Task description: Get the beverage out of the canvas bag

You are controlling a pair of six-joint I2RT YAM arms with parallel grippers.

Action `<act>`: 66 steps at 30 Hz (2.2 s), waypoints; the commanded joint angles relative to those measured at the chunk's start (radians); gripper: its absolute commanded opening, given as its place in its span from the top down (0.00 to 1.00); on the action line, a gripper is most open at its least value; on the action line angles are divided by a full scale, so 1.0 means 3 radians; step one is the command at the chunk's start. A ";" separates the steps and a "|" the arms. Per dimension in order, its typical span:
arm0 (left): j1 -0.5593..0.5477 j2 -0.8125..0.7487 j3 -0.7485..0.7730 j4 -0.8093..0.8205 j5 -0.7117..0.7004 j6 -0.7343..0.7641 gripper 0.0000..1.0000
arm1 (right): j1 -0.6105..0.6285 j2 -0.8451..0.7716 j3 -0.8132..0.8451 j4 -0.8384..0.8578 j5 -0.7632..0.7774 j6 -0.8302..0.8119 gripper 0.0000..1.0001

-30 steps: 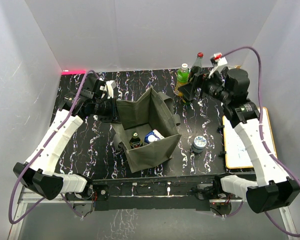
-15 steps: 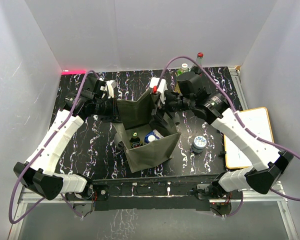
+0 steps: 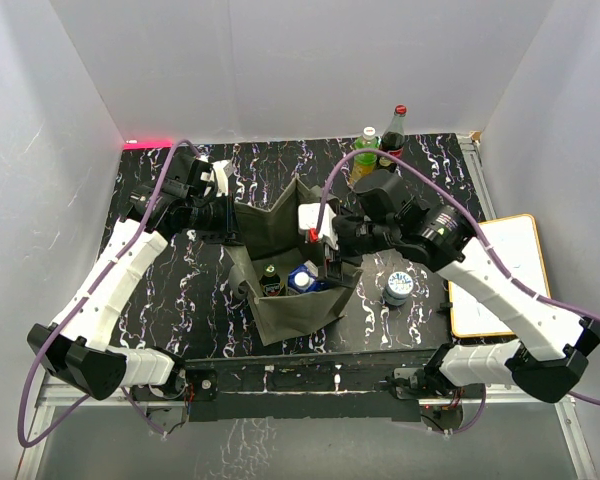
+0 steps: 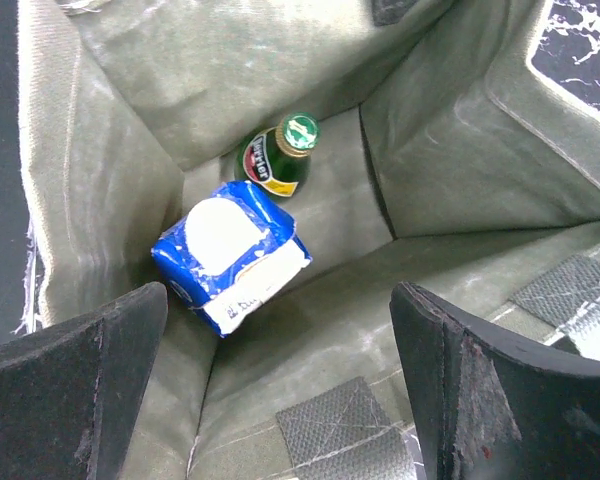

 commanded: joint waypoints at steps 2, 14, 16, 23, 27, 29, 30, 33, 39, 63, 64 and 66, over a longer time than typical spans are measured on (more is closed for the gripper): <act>0.0016 -0.0024 0.0088 0.0221 -0.0037 0.0127 1.00 | 0.0221 -0.0051 -0.0159 -0.0112 0.0015 -0.0118 0.02; 0.0015 -0.0044 0.0059 0.0221 -0.0064 0.0155 1.00 | 0.0447 -0.0184 -0.0636 0.0344 0.0456 -0.0061 0.02; 0.0015 -0.0031 0.0068 0.0217 -0.0064 0.0165 1.00 | 0.0445 -0.0140 -0.0659 0.0392 0.0510 -0.0113 0.02; 0.0015 0.0001 0.0100 0.0217 -0.0061 0.0182 1.00 | 0.0447 0.0006 -0.0680 0.0409 0.0644 -0.0381 0.02; 0.0015 -0.0017 0.0085 0.0216 -0.0062 0.0182 1.00 | 0.0446 0.0131 -0.0678 0.0302 0.0640 -0.0490 0.02; 0.0014 -0.0021 0.0084 0.0211 -0.0069 0.0182 1.00 | 0.0448 0.0177 -0.0696 0.0331 0.0653 -0.0510 0.02; 0.0015 -0.0023 0.0079 0.0211 -0.0069 0.0182 1.00 | 0.0448 0.0192 -0.0715 0.0367 0.0641 -0.0516 0.02; 0.0015 -0.0015 0.0083 0.0222 -0.0052 0.0182 1.00 | 0.0448 0.0224 -0.0808 0.0491 0.0538 -0.0555 0.02; 0.0015 -0.0028 0.0094 0.0217 -0.0053 0.0191 1.00 | 0.0444 0.0377 -0.0925 0.0545 0.0336 -0.0596 0.00; 0.0015 -0.0151 -0.0034 0.0211 -0.0034 0.0187 1.00 | 0.0387 0.0360 -0.1123 0.0945 0.0028 -0.0544 0.47; 0.0015 -0.0155 -0.0034 0.0211 -0.0034 0.0187 1.00 | 0.0387 0.0334 -0.1114 0.0983 0.0017 -0.0510 0.49; 0.0016 -0.0157 -0.0034 0.0211 -0.0038 0.0182 1.00 | 0.0378 0.0296 -0.1083 0.1044 0.0004 -0.0428 0.50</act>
